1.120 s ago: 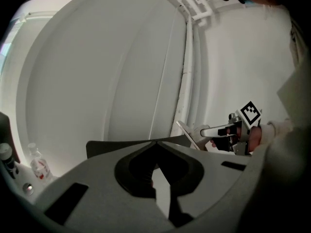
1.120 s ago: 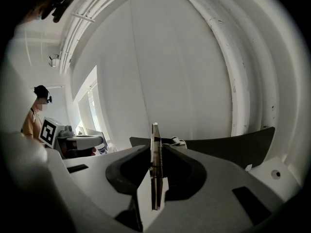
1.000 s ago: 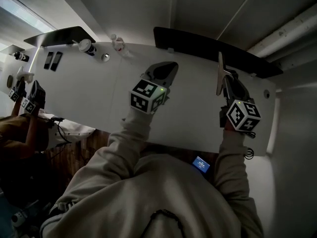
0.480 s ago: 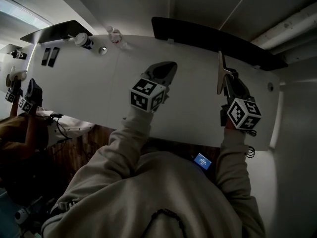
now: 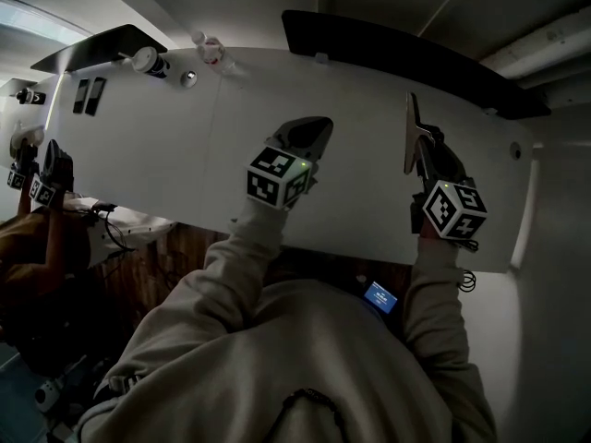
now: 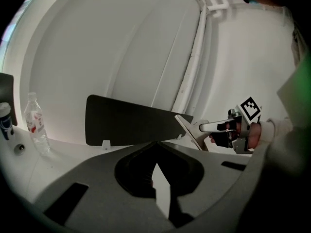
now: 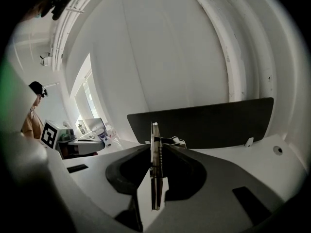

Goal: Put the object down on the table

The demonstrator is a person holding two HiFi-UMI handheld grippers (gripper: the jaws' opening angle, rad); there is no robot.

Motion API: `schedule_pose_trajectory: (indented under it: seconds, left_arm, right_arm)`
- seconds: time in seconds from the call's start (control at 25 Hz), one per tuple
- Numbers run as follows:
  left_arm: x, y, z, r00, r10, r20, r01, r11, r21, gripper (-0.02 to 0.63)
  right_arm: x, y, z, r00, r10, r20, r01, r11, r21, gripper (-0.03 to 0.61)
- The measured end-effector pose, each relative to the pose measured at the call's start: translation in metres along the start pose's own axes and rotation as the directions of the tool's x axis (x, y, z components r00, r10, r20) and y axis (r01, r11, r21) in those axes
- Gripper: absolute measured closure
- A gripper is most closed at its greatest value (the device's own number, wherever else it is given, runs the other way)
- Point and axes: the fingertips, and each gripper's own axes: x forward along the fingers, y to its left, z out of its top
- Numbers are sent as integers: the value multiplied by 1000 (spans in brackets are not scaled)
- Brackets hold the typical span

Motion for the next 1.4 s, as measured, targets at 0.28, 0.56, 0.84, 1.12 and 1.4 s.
schedule_pose_trajectory:
  seconds: [0.28, 0.56, 0.84, 1.12, 1.4]
  left_arm:
    - [4, 1, -33, 999, 0, -52, 0, 1000, -16, 612]
    - [9, 7, -58, 997, 3, -75, -5, 999, -37, 611]
    - [11, 13, -83, 994, -2, -110, -4, 999, -53, 611]
    - [10, 23, -109, 989, 7, -145, -18, 997, -75, 612]
    - [12, 21, -135, 984, -2, -180, -14, 996, -88, 611]
  right_arm:
    - [5, -7, -31, 999, 0, -38, 1, 1000, 23, 485]
    - [13, -9, -54, 998, 6, -65, -3, 999, 36, 485]
    - [25, -7, -79, 995, 13, -103, -9, 999, 39, 485]
    - [33, -3, -108, 990, 31, -141, -22, 998, 61, 485]
    - [39, 2, -134, 983, 45, -176, -33, 997, 72, 485]
